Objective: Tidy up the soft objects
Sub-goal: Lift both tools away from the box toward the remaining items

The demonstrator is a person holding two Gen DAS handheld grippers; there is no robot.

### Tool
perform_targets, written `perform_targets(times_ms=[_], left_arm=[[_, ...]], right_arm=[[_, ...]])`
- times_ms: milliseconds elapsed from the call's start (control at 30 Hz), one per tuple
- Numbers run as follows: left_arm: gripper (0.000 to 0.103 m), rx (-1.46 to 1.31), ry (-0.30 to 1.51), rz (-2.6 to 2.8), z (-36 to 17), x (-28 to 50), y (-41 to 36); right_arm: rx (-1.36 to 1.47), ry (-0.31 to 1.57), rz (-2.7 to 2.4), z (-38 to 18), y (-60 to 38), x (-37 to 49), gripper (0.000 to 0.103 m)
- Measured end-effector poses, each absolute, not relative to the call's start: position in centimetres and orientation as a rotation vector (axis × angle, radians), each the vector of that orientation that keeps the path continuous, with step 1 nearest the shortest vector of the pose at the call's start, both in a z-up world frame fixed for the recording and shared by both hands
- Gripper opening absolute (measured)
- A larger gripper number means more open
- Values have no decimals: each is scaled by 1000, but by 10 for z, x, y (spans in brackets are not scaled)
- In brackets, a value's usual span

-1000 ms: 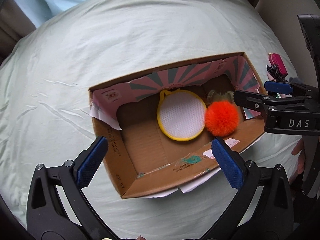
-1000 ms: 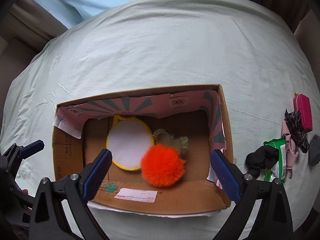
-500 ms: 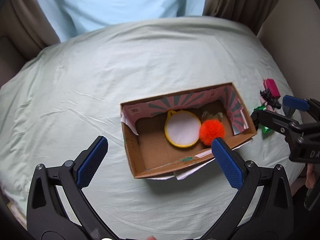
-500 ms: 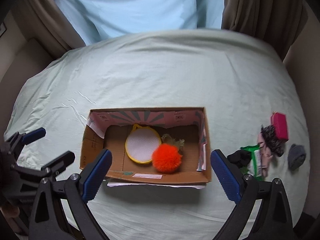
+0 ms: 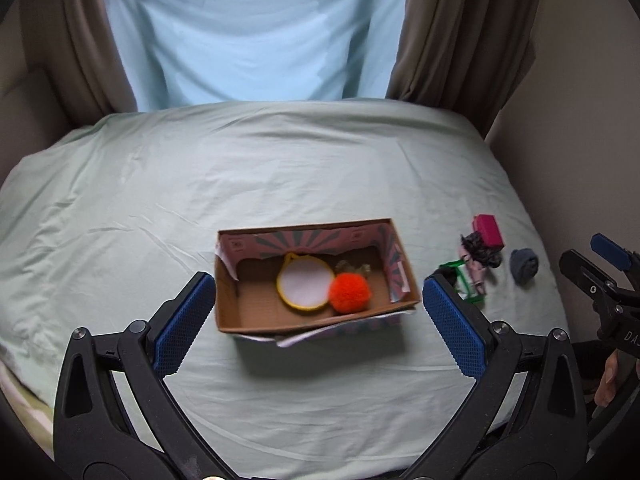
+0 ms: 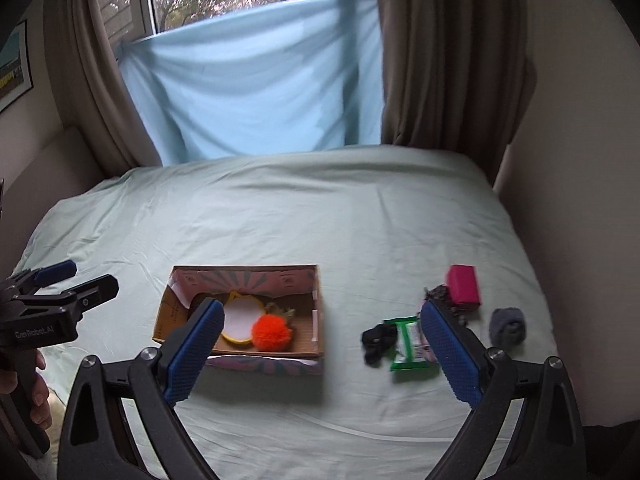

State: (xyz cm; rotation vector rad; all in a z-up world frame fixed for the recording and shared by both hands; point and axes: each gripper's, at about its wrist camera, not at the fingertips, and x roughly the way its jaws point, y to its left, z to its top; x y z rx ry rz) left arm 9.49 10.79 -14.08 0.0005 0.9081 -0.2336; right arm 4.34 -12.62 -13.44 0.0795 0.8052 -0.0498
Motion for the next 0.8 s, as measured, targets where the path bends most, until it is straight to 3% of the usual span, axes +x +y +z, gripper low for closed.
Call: perform_targets(times_ms=[400, 800], left_arm=[[103, -15, 894, -232, -140, 57, -14], [103, -70, 1040, -203, -218, 71, -124]], right_arm=[[94, 789, -46, -135, -248, 3, 98], [95, 864, 39, -192, -345, 43, 98]])
